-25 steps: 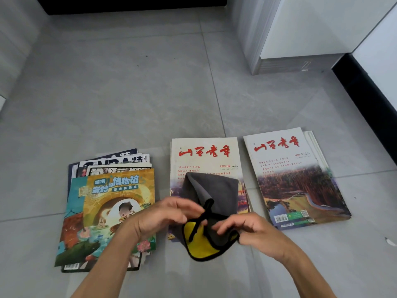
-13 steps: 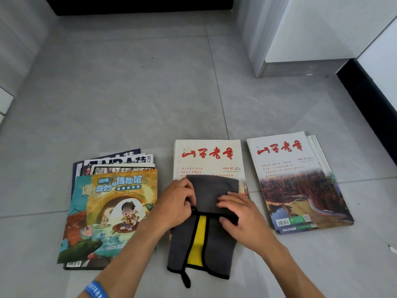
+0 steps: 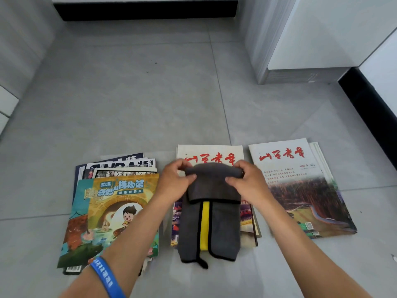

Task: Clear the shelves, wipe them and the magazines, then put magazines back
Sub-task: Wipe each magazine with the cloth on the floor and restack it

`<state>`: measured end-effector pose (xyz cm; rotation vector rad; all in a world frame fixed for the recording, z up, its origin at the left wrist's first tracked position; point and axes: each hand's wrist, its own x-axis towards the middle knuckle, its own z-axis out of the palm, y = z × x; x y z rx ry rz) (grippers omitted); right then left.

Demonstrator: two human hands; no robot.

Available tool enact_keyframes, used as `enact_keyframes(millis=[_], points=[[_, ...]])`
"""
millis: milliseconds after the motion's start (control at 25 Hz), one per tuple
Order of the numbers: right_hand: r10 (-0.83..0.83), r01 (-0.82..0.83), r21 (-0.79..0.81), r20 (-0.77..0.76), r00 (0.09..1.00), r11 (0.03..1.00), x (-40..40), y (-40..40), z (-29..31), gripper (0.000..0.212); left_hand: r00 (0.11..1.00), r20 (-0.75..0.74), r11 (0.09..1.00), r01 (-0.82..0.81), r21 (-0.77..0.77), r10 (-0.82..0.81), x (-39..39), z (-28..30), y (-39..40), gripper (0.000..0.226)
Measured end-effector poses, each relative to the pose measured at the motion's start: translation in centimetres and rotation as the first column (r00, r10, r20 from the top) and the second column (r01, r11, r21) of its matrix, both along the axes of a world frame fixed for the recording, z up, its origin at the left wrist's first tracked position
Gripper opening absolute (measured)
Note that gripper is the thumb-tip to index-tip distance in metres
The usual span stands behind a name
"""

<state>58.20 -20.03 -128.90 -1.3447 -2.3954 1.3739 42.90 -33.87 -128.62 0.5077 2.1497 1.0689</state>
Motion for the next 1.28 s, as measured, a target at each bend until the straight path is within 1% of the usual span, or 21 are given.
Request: enact_keyframes(millis=[40,120,240,320,440,480,520,600,640,680,720,800,880,960,1040,1080,1120,1160,1200,1240,1280], points=[[-0.069,0.067,-0.029,-0.085,0.994,0.997,-0.6,0.5,0.7,0.015,0.996,0.067,0.994,-0.064,0.086,0.059,-0.4,0.8,0.5,0.018],[-0.115,0.108,-0.045,-0.200,0.973,0.993,-1.3,1.2,1.7,0.017,0.991,0.122,0.979,-0.085,0.185,0.063,-1.2,2.3,1.0,0.028],[-0.039,0.019,-0.075,-0.278,0.960,0.997,-0.3,0.7,2.5,0.026,0.991,0.136,0.977,-0.018,0.214,-0.011,-1.8,3.2,-0.2,0.046],[0.077,-0.097,-0.080,-0.217,0.973,0.992,1.8,-0.3,2.0,0.032,0.983,0.162,0.985,0.058,0.161,-0.084,-1.7,2.4,-1.8,0.048],[0.334,-0.334,-0.019,0.018,0.942,0.943,4.8,-2.3,0.3,0.049,0.949,0.187,0.959,0.273,-0.073,-0.256,-0.6,0.8,-3.9,0.042],[0.373,-0.372,-0.020,0.055,0.926,0.928,5.4,-2.9,-0.2,0.051,0.950,0.161,0.946,0.292,-0.143,-0.269,0.0,0.3,-4.2,0.037],[0.353,-0.353,-0.004,0.043,0.935,0.936,5.6,-3.4,-0.5,0.049,0.966,0.084,0.948,0.257,-0.190,-0.245,0.5,-0.1,-4.3,0.029],[0.156,-0.152,0.076,-0.055,0.986,0.985,5.0,-3.8,-0.6,0.034,0.968,-0.179,0.967,0.133,-0.217,-0.173,1.4,-0.6,-4.1,0.014],[0.058,-0.050,0.104,-0.077,0.995,0.993,4.2,-3.7,-0.8,0.032,0.943,-0.276,0.967,0.125,-0.223,-0.186,1.8,-0.7,-3.9,0.021],[0.023,-0.017,0.117,-0.048,0.999,0.993,3.4,-3.6,-0.8,0.041,0.926,-0.306,0.961,0.150,-0.232,-0.219,2.1,-1.1,-3.7,0.036],[0.044,-0.049,0.126,0.038,0.998,0.991,2.6,-3.5,-0.9,0.054,0.929,-0.286,0.959,0.171,-0.226,-0.234,2.2,-1.6,-3.5,0.053],[0.126,-0.171,0.159,0.263,0.957,0.972,1.2,-3.6,-1.5,0.067,0.982,-0.095,0.974,0.142,-0.176,-0.161,2.3,-1.9,-3.1,0.081],[0.152,-0.189,0.089,0.318,0.936,0.978,0.4,-3.6,-1.5,0.045,0.989,0.070,0.978,0.138,-0.155,-0.129,2.0,-2.1,-2.9,0.078],[0.088,-0.065,-0.147,0.159,0.983,0.987,0.7,-3.5,-0.8,0.025,0.989,0.087,0.981,0.127,-0.145,-0.115,1.7,-2.4,-3.0,0.054],[-0.205,0.172,-0.404,-0.038,0.978,0.898,1.5,-3.4,0.4,0.024,0.992,0.129,0.999,-0.006,-0.038,0.011,1.7,-2.3,-3.1,0.043],[-0.375,0.272,-0.446,-0.161,0.913,0.853,2.0,-3.2,1.1,0.025,0.992,0.114,0.998,-0.057,-0.009,0.058,1.9,-2.4,-3.3,0.040],[-0.470,0.335,-0.410,-0.292,0.833,0.848,2.4,-3.1,1.9,0.024,0.996,0.051,0.997,-0.075,-0.007,0.075,1.9,-2.6,-3.4,0.037],[-0.435,0.356,-0.259,-0.405,0.804,0.898,2.8,-3.1,2.6,0.024,0.998,-0.039,0.998,-0.055,-0.038,0.054,2.0,-3.0,-3.6,0.034],[-0.283,0.309,-0.014,-0.442,0.851,0.951,3.0,-3.2,2.8,0.025,0.993,-0.121,0.997,-0.022,-0.070,0.013,2.1,-3.5,-3.8,0.033],[-0.088,0.191,0.250,-0.373,0.924,0.949,3.1,-3.4,2.7,0.027,0.982,-0.185,0.994,0.011,-0.106,-0.031,2.3,-3.9,-4.1,0.032],[0.103,-0.008,0.423,-0.204,0.973,0.906,3.1,-3.8,2.1,0.028,0.974,-0.219,0.991,0.029,-0.132,-0.058,2.5,-4.1,-4.2,0.033]])
